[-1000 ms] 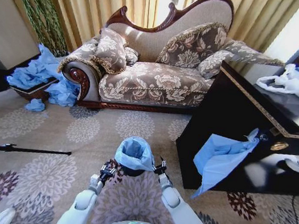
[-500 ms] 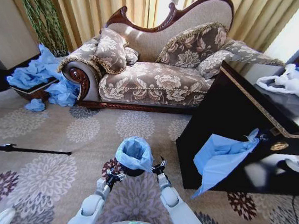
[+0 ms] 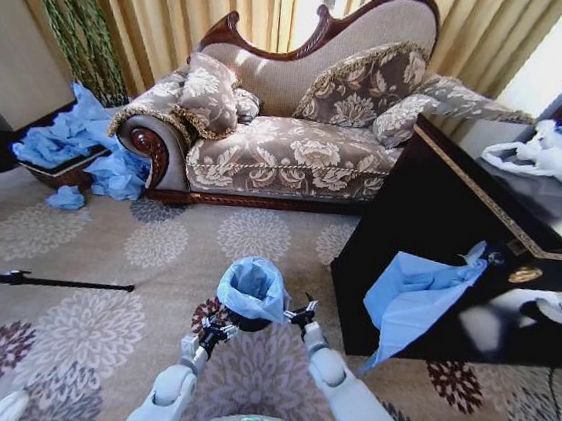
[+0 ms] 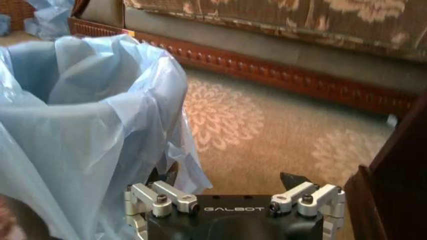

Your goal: Place a garbage bag over the trash bin.

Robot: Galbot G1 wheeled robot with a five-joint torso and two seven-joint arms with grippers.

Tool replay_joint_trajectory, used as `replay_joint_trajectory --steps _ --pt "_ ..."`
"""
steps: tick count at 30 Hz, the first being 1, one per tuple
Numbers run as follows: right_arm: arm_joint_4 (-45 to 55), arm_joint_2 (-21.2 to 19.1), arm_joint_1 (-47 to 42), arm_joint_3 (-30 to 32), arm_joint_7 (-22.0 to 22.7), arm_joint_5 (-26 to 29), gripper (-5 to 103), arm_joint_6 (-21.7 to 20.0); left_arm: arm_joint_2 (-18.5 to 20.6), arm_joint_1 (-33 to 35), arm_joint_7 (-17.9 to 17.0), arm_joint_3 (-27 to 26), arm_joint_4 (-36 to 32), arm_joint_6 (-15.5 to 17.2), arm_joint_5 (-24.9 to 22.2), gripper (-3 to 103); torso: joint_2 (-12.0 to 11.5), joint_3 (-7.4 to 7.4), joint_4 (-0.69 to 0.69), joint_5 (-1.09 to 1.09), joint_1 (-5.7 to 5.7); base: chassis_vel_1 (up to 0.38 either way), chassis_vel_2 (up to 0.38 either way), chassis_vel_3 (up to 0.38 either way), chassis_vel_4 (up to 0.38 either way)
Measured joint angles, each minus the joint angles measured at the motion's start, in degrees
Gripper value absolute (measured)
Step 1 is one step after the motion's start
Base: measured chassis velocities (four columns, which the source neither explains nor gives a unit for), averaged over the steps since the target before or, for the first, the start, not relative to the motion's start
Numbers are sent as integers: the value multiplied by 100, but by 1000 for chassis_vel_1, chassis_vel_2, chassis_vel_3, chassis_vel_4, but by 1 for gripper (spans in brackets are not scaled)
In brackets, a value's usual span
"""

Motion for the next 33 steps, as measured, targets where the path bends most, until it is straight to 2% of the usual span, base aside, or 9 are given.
replay_joint_trajectory --steps 5,14,18,22,24,27,29,32,33 --pt "377 -294 -130 35 -185 556 100 -206 43 -20 13 1 12 -5 -37 100 0 0 0 1 0 0 0 0 0" --pt "1005 -447 -598 386 -129 834 100 -305 47 -26 190 48 20 -55 -182 100 0 0 1 1 0 0 0 0 0" --pt "1259 -435 -1009 620 -118 744 100 -281 48 -24 375 44 77 -354 171 100 0 0 -1 0 0 0 0 0 0" --pt "1331 -396 -1188 703 -121 604 100 -217 47 -32 380 18 79 -605 572 101 0 0 0 1 0 0 0 0 0" --pt "1335 -364 -1280 761 -123 513 100 -165 48 -49 410 -2 83 -846 925 97 0 0 0 1 0 0 0 0 0" --pt "1335 -345 -1348 806 -125 443 100 -123 43 -59 417 4 79 -1020 1144 96 0 0 1 1 0 0 0 0 0" --pt "1336 -330 -1399 849 -127 376 100 -92 15 -66 418 13 39 -1130 1382 87 0 0 0 1 0 0 0 0 0" --pt "1345 -319 -1419 868 -127 358 100 -88 -8 -64 404 19 23 -1192 1530 82 0 0 0 1 0 0 0 0 0" --pt "1345 -309 -1421 878 -127 331 100 -77 -20 -56 382 20 9 -1230 1615 71 0 0 0 0 0 0 0 0 0"
